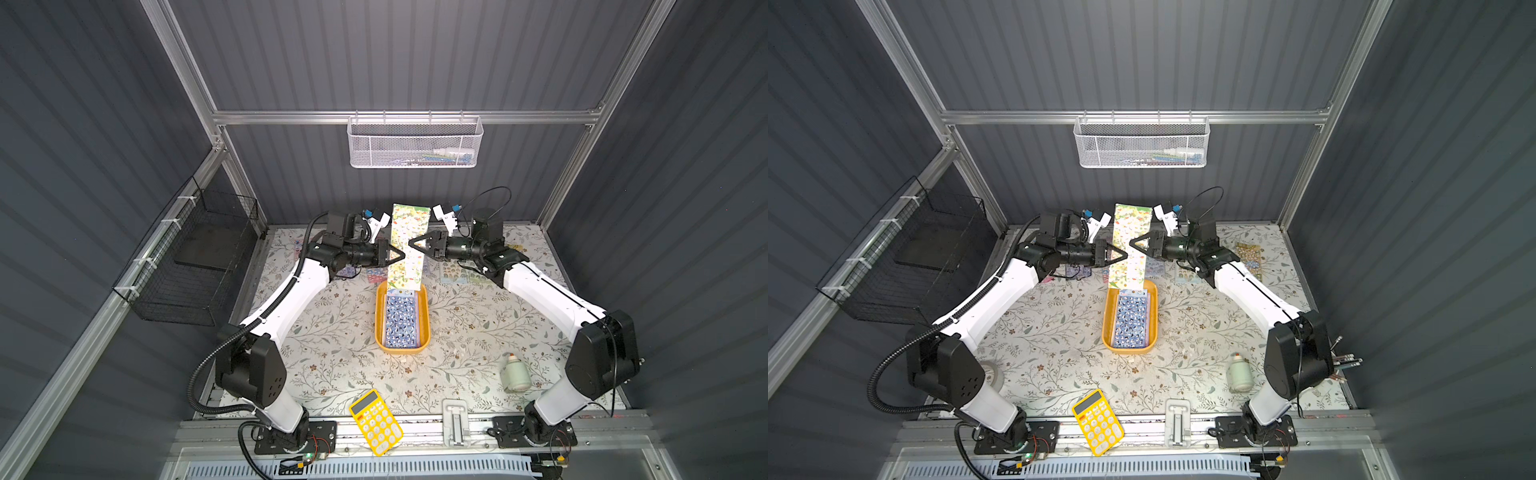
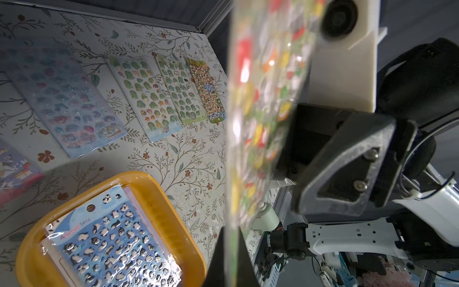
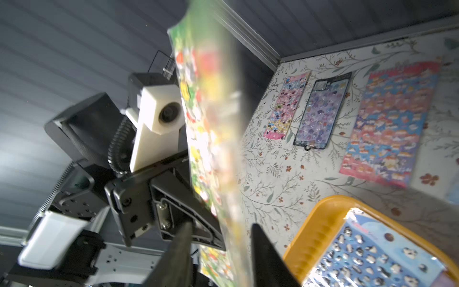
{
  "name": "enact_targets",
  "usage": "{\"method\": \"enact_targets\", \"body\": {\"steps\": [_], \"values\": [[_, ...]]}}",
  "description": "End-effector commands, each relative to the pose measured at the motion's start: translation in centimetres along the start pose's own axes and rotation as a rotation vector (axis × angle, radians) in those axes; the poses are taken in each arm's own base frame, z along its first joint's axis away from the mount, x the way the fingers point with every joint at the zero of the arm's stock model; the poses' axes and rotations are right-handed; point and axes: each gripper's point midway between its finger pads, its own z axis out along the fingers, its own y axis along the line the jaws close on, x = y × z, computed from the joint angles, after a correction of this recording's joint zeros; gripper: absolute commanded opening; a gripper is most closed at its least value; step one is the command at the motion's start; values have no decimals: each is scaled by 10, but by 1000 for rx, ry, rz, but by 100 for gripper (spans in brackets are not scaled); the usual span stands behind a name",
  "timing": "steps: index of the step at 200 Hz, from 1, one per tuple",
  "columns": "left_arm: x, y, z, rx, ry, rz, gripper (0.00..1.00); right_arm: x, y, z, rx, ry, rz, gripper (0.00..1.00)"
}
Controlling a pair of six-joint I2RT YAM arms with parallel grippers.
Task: Take the stickers out of the storage box
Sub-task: Pick up the sticker from the storage box, then place the sticker at the center of the board.
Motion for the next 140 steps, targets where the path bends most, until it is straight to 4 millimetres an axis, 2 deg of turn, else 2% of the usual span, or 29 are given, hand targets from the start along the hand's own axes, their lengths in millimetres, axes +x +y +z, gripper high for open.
{"method": "enact_targets", "body": {"steps": [1, 15, 27, 66, 84, 87, 107, 140], "values": [[1, 6, -7, -62, 17, 12, 0, -8, 6, -6, 41, -29, -54, 55], [12, 17, -11, -117, 53, -4, 0, -12, 1, -11, 98, -44, -81, 58], [24, 35, -17, -203, 93, -32, 0, -12, -6, -17, 162, -52, -101, 58], [78, 122, -65, -525, 202, -243, 0, -16, -16, -35, 279, -83, -158, 59], [97, 147, -86, -664, 247, -282, 0, -14, -18, -37, 294, -79, -164, 58], [112, 155, -88, -690, 281, -306, 0, -14, -18, -37, 292, -78, -166, 58], [131, 172, -107, -792, 327, -345, 0, -11, -21, -37, 301, -68, -163, 58], [157, 198, -137, -860, 308, -481, 0, -6, -26, -35, 296, -65, -143, 57]]}}
